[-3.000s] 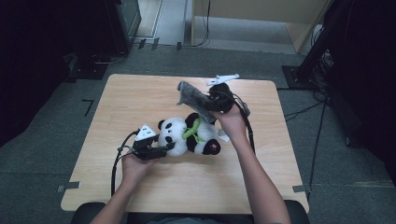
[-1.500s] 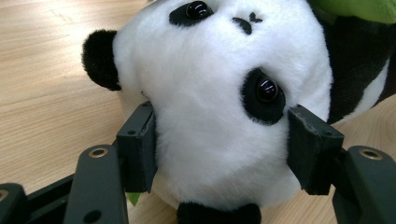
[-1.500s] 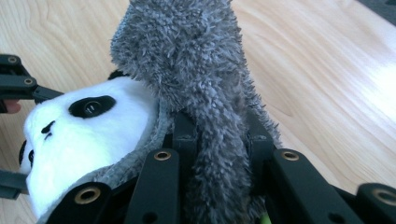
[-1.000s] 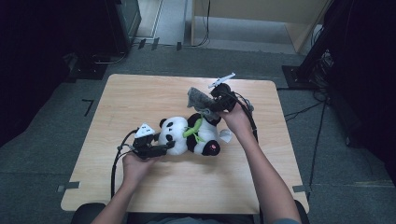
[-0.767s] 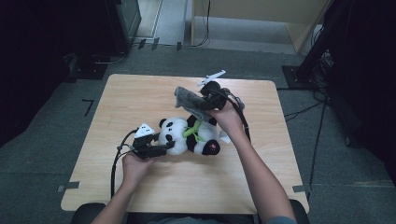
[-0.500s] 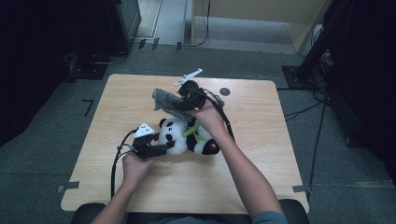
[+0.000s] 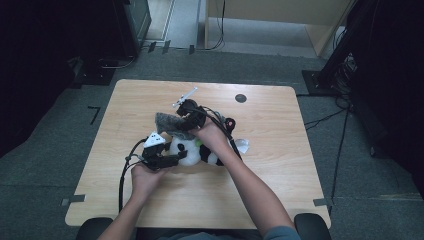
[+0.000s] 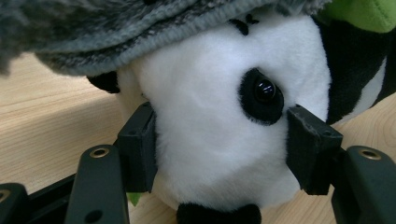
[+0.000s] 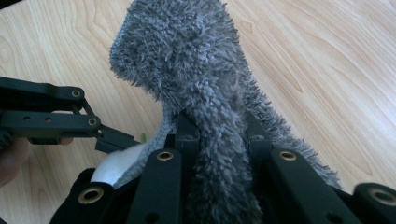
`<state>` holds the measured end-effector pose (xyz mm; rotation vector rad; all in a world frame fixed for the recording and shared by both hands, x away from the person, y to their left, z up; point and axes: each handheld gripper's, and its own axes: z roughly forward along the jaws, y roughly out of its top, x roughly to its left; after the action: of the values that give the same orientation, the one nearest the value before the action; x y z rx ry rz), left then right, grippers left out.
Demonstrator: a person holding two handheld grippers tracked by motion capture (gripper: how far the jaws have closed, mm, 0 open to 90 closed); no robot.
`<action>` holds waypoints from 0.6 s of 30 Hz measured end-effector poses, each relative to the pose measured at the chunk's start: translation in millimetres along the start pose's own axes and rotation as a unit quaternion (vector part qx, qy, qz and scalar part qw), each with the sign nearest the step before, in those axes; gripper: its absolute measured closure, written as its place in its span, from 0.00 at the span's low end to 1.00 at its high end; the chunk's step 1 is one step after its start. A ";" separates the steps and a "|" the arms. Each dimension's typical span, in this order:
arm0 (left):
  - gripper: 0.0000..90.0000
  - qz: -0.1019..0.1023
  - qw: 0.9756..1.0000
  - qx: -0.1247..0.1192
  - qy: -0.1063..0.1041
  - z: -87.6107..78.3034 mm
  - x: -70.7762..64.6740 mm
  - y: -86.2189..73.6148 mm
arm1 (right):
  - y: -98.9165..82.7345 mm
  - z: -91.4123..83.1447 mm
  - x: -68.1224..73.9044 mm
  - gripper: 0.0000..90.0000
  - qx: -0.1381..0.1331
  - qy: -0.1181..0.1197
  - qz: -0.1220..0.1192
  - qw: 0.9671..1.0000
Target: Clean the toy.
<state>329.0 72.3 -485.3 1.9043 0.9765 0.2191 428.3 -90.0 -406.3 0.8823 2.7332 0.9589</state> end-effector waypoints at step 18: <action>0.40 -0.001 1.000 -0.001 -0.003 1.8 -0.2 0.1 | -47.9 -59.9 -49.5 0.83 -0.040 -0.041 0.055 0.997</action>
<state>329.8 70.8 -486.0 1.9007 0.9752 0.2131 428.5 -180.1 -391.7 1.0424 2.5825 1.0200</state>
